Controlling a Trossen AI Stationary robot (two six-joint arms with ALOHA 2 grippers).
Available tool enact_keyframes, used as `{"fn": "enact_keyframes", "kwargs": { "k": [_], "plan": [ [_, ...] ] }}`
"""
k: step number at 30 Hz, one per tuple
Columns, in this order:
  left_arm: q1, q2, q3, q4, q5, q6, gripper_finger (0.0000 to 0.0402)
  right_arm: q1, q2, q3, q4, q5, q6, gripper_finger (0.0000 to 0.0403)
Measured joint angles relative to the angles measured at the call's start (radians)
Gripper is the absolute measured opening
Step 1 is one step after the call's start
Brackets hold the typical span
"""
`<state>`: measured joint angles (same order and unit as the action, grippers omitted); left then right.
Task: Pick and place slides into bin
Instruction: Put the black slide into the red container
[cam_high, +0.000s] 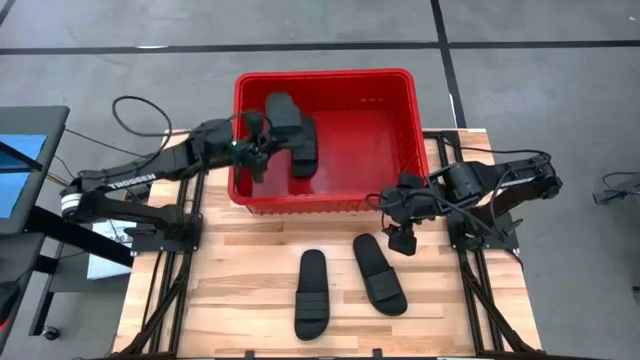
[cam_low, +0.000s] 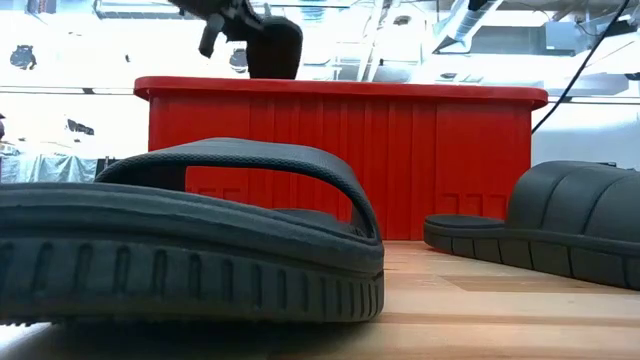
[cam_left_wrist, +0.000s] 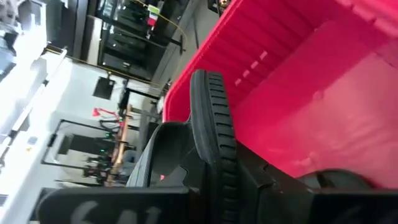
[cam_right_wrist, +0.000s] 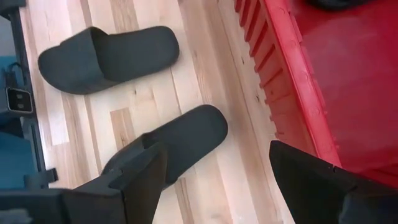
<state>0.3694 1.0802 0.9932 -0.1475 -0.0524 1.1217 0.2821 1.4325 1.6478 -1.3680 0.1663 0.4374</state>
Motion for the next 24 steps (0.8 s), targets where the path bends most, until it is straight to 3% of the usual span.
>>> {"fn": "enact_keyframes", "kwargs": {
  "k": [10, 18, 24],
  "plan": [
    [0.219, 0.113, 0.0, -0.05, 0.25, 0.101, 0.0027, 0.0, -0.002, 0.0, -0.039, 0.001, -0.008, 0.0276],
    [0.325, 0.187, 0.0, -0.086, 0.353, 0.105, 0.0027, -0.003, -0.002, 0.0, -0.055, 0.001, -0.011, 0.0276],
    [0.363, 0.198, 0.0, -0.101, 0.365, 0.151, 0.0027, -0.003, -0.002, 0.0, -0.061, 0.014, -0.011, 0.0276]
  ]
}}
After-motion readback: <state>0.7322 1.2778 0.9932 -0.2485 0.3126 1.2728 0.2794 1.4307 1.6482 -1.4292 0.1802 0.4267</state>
